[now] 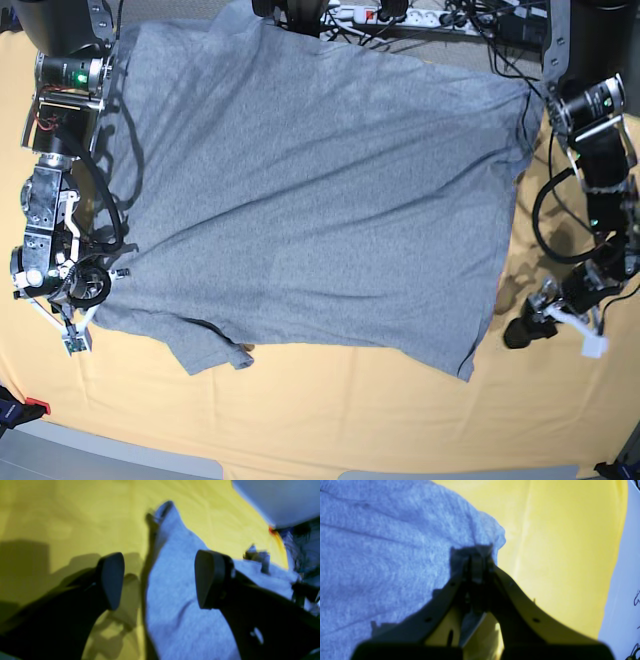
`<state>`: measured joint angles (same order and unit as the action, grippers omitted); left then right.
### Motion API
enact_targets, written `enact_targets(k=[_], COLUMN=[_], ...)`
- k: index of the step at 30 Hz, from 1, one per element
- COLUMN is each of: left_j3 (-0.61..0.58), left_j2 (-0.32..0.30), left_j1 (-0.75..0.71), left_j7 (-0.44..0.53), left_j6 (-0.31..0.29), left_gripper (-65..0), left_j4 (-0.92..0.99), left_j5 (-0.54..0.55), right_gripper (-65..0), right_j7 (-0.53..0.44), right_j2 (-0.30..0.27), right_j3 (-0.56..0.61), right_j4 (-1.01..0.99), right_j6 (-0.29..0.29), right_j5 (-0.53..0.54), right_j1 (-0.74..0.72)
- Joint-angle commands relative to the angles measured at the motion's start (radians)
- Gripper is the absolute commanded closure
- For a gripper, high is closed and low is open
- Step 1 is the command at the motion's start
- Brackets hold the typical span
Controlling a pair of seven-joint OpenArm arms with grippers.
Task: Layout the t-shirt on the table in an organized manner, then fold the t-shirt properly
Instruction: 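Grasp the hem with both grippers and pull it to square the shirt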
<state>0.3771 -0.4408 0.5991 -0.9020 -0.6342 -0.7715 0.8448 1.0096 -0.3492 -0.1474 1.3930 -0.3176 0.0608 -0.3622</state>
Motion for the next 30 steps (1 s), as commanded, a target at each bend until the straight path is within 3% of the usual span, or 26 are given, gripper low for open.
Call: enact_targets(k=[1, 6, 10, 15, 21, 23, 24, 27, 30], left_j3=[-0.032, -0.212, -0.299, -0.313, -0.313, -0.313, -0.313, -0.313, -0.313], left_j2=[-0.005, 0.016, 0.047, 0.087, 0.115, 0.117, 0.117, 0.116, 0.113], left_j1=[0.041, 0.056, 0.055, 0.055, 0.055, 0.055, 0.055, 0.055, 0.064], left_j7=[0.043, 0.179, 0.192, 0.241, 0.227, 0.225, 0.224, 0.225, 0.232], left_j6=[-0.011, 0.053, 0.073, 0.195, 0.199, 0.202, 0.209, 0.252, 0.257], left_gripper=[-44.6, -44.6, -44.6, -44.6, -44.3, -37.7, -31.0, -0.7, 0.0], left_j4=[-0.011, -0.011, -0.011, -0.011, -0.011, -0.011, -0.011, -0.011, -0.011], left_j5=[0.006, -0.142, -0.208, -0.302, -0.316, -0.317, -0.317, -0.324, -0.325], right_gripper=[0.0, 0.0, 0.0, 0.0, 0.0, 0.0, 0.0, 0.0, 0.0], right_j7=[-0.018, -0.018, -0.019, -0.016, -0.004, -0.004, -0.004, -0.008, -0.033], right_j2=[-0.019, -0.019, -0.019, -0.019, -0.019, -0.019, -0.019, -0.019, -0.019], right_j3=[-0.006, -0.006, -0.006, -0.006, -0.006, -0.006, -0.006, -0.006, -0.006], right_j4=[0.018, 0.018, 0.018, 0.018, 0.018, 0.018, 0.018, 0.018, 0.018], right_j6=[0.003, 0.003, 0.003, 0.003, 0.003, 0.003, 0.002, -0.001, -0.024], right_j5=[-0.009, -0.010, -0.009, -0.009, -0.006, -0.006, -0.006, -0.005, -0.006], right_j1=[-0.031, -0.031, -0.031, -0.031, -0.031, -0.031, -0.031, -0.031, -0.031])
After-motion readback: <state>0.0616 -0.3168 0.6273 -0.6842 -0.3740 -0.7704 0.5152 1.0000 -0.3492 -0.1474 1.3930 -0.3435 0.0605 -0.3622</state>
